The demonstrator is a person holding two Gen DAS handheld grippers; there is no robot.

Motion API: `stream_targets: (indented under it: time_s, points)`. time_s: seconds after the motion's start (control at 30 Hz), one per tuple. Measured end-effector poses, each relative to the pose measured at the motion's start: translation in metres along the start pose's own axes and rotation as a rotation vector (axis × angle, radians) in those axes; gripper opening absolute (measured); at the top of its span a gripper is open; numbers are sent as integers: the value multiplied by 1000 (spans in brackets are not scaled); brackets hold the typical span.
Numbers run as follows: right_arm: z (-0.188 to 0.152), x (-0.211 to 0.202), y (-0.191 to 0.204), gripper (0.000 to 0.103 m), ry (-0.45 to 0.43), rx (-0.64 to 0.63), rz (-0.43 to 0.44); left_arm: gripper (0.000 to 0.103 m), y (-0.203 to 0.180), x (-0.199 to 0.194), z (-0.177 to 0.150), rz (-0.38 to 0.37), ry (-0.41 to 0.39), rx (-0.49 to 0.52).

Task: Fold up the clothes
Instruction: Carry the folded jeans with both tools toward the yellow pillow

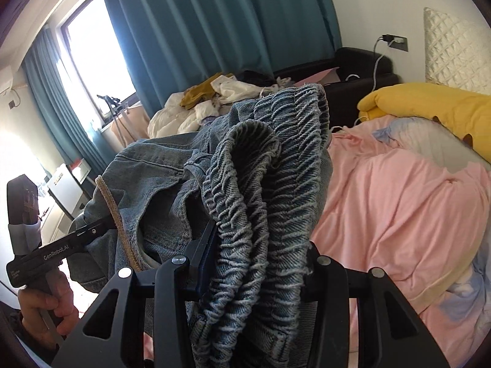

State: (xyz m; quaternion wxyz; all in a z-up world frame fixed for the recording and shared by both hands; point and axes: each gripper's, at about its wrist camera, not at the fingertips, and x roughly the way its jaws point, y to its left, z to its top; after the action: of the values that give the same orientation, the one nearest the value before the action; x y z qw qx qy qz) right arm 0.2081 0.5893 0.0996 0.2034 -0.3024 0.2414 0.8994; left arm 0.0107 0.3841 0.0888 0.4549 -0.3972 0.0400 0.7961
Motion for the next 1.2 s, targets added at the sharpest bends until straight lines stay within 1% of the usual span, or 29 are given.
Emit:
stream_targets:
  time_s: [0.1, 0.2, 0.3, 0.4, 0.5, 0.63, 0.67, 0.8, 0.9, 1.2]
  points:
    - [-3, -7, -43, 42, -17, 39, -38, 40, -38, 30, 0, -42, 11, 37]
    - [-11, -13, -83, 42, -35, 76, -78, 40, -70, 64, -8, -83, 40, 68]
    - [-23, -14, -126, 42, -50, 138, -91, 40, -98, 100, -17, -121, 75, 96]
    - [-42, -7, -162, 42, -44, 192, -120, 40, -116, 138, -31, -140, 123, 121]
    - [-62, 8, -190, 42, -29, 206, -166, 40, -126, 177, -47, -144, 184, 143]
    - [-90, 48, -221, 42, 36, 232, -207, 41, -125, 226, -72, -126, 261, 156]
    - [-97, 57, -225, 42, 50, 229, -218, 41, -122, 233, -76, -126, 264, 156]
    - [-117, 80, -240, 47, 44, 232, -227, 44, -112, 249, -83, -156, 269, 165]
    - [-126, 92, -251, 50, 36, 254, -232, 46, -116, 254, -85, -147, 261, 199]
    - [-133, 95, -252, 51, 41, 240, -243, 49, -116, 258, -87, -136, 247, 215]
